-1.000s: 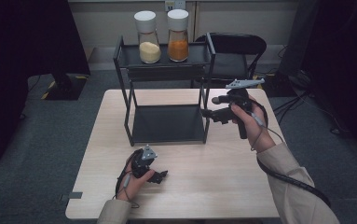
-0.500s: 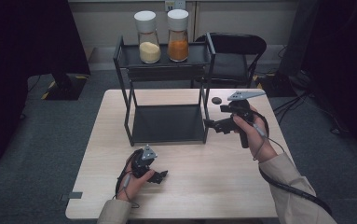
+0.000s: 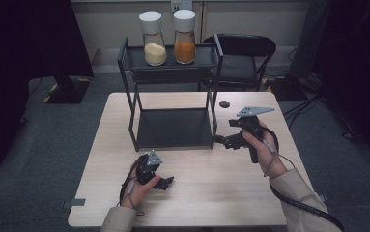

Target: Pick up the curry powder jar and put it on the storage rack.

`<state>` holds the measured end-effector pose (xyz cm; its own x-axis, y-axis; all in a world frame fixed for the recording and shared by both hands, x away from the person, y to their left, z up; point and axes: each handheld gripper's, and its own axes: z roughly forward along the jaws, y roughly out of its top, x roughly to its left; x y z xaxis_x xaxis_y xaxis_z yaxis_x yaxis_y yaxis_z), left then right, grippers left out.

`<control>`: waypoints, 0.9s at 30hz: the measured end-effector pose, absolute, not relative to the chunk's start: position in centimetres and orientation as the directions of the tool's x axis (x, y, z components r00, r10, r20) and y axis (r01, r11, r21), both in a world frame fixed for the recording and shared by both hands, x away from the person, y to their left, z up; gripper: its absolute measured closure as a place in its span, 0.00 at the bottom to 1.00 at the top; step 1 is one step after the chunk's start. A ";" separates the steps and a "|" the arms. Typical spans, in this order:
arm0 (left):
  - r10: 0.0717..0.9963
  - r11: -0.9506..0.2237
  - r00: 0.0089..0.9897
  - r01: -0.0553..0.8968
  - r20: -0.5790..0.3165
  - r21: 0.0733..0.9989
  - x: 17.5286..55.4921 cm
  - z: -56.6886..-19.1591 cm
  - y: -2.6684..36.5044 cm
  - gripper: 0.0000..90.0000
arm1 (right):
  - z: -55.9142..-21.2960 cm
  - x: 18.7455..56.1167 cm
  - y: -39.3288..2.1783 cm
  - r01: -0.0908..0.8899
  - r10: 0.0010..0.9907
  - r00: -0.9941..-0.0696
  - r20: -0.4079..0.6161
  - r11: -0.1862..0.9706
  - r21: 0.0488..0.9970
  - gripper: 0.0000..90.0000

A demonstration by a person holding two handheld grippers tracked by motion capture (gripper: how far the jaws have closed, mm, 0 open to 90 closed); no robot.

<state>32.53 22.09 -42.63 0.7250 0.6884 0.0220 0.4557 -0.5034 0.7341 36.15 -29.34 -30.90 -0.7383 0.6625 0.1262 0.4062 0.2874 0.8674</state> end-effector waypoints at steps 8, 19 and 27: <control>0.688 -0.504 0.725 0.456 0.022 0.734 32.5 -42.6 22.1 0.00 | -32.2 35.6 -30.1 0.407 0.665 -0.736 0.127 0.285 0.868 0.02; 0.688 -0.504 0.725 0.455 0.022 0.734 32.5 -42.6 22.1 0.00 | -33.9 34.8 -31.4 0.416 0.677 -0.724 0.131 0.278 0.866 0.02; 0.688 -0.503 0.725 0.455 0.022 0.735 32.5 -42.6 22.1 0.00 | -35.3 34.1 -32.4 0.418 0.678 -0.722 0.133 0.276 0.866 0.02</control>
<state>32.53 22.10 -42.64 0.7252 0.6882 0.0220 0.4552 -0.5032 0.7346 34.10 -32.41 -35.26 -0.7225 0.6785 0.1330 0.4182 0.2757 0.8655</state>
